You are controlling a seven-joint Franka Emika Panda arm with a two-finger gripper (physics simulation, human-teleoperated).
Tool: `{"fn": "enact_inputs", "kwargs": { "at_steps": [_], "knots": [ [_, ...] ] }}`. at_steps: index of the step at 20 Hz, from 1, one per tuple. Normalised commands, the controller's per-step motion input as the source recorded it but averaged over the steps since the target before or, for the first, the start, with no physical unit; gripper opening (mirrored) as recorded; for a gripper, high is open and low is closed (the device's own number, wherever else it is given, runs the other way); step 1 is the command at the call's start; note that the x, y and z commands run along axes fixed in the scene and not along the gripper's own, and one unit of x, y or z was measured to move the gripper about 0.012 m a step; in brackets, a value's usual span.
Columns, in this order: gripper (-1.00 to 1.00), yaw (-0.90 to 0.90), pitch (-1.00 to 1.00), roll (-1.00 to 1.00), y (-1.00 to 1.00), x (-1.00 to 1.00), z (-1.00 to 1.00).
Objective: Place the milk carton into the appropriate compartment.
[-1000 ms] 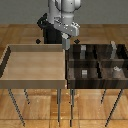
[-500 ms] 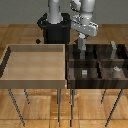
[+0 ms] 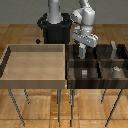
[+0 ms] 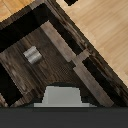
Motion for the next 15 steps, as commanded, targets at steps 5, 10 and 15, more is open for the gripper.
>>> {"fn": "enact_inputs", "kwargs": {
  "at_steps": [5, 10, 15],
  "knots": [
    [1.0, 0.0, 0.0, 0.0, 0.0, 0.0, 0.0],
    [1.0, 0.0, 0.0, 0.0, 0.0, 0.0, 0.0],
    [1.0, 0.0, 0.0, 0.0, 0.0, 0.0, 0.0]
  ]
}}
